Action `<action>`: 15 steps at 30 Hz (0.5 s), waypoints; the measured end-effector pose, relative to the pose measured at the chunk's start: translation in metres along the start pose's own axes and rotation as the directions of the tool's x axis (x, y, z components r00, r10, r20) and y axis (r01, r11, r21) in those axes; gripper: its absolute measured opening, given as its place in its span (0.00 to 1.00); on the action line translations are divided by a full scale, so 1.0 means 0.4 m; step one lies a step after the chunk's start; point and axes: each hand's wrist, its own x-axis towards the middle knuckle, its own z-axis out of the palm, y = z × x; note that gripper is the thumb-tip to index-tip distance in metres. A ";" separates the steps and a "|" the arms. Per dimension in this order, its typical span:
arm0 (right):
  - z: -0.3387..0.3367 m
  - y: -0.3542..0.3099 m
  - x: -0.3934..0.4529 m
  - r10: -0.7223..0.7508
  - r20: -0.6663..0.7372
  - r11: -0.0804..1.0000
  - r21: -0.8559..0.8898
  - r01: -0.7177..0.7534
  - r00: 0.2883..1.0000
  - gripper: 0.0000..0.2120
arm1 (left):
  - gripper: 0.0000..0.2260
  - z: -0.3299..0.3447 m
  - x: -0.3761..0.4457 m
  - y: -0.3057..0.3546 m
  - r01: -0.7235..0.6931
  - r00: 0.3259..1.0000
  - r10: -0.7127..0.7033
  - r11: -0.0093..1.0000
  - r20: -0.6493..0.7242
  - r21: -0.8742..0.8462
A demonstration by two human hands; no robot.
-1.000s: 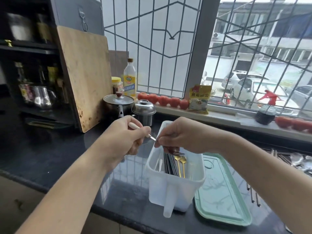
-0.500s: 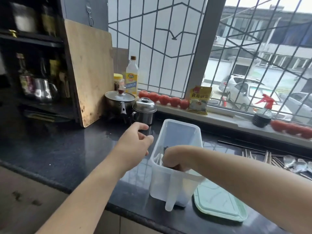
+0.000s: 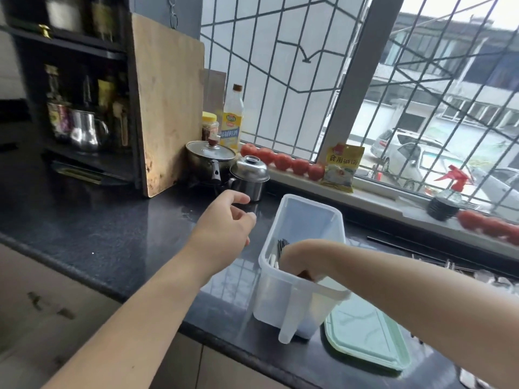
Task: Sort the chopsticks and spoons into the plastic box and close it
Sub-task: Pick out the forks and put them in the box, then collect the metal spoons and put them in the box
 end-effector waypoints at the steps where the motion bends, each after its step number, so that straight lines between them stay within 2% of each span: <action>1: -0.003 0.007 0.006 0.004 -0.012 1.000 -0.022 -0.005 1.000 0.09 | 0.11 -0.001 -0.002 0.002 0.002 1.000 -0.002 1.000 -0.013 -0.005; 6: -0.048 0.030 -0.003 -0.052 -0.074 0.988 -0.150 0.041 0.996 0.15 | 0.09 0.003 -0.009 0.018 -0.003 1.000 0.003 1.000 -0.031 0.022; 8: -0.071 0.036 0.001 -0.113 -0.130 0.973 -0.215 0.084 0.985 0.13 | 0.07 0.012 -0.016 0.024 -0.011 1.000 0.013 0.998 -0.026 0.058; 10: -0.092 0.046 -0.007 -0.199 -0.194 0.908 -0.405 0.106 0.961 0.10 | 0.07 0.024 -0.025 0.030 -0.021 1.000 0.023 0.996 -0.021 0.087; 11: -0.100 0.052 -0.016 -0.244 -0.213 0.858 -0.503 0.108 0.946 0.12 | 0.07 0.030 -0.030 0.033 -0.025 0.999 0.027 0.995 -0.020 0.097; 13: -0.118 0.065 -0.031 -0.352 -0.295 0.806 -0.578 0.128 0.888 0.14 | 0.07 0.039 -0.036 0.041 -0.034 0.999 0.037 0.992 -0.022 0.125; 15: -0.139 0.081 -0.055 -0.470 -0.420 0.811 -0.554 0.191 0.777 0.16 | 0.07 0.050 -0.040 0.056 -0.060 0.997 0.067 0.986 -0.039 0.159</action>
